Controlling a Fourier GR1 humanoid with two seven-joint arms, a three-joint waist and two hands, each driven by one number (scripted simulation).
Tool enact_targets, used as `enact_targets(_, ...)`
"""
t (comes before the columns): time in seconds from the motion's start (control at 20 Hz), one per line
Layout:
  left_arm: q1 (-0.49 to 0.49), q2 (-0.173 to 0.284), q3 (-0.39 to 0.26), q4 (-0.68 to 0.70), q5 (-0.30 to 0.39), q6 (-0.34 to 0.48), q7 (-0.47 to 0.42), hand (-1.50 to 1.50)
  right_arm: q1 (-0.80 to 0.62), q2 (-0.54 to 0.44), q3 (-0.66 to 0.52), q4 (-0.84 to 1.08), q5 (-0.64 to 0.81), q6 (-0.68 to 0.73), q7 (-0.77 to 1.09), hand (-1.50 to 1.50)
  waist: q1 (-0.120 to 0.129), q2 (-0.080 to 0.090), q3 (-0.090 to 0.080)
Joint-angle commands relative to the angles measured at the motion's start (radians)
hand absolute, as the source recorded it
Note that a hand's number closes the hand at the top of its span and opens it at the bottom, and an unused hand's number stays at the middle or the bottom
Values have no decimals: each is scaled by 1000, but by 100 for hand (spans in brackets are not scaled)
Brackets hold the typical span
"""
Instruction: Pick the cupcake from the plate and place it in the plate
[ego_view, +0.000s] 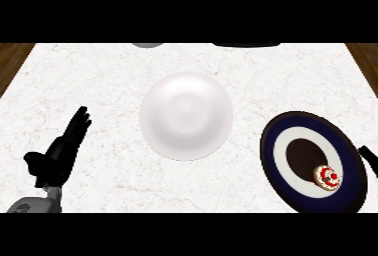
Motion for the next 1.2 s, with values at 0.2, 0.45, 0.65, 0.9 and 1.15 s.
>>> enact_targets(0.2,-38,-10,41,41,-18,-33,5,0,-67,22,-12,43,58,153,157,-150,-2,0,1)
enact_targets(0.45,20,-15,35,-56,-17,-43,39,0,-147,21,12,106,124,244,244,-150,9,0,2)
enact_targets(0.65,-12,-33,40,-35,-62,-42,59,0,-181,103,11,154,153,297,216,-150,2,-1,2)
enact_targets(0.9,-14,-4,113,13,-54,-107,9,0,-216,160,-3,205,208,356,204,-150,0,-1,2)
enact_targets(1.15,53,-86,54,-26,-134,-51,-30,0,-249,259,40,302,360,293,218,-150,1,-1,2)
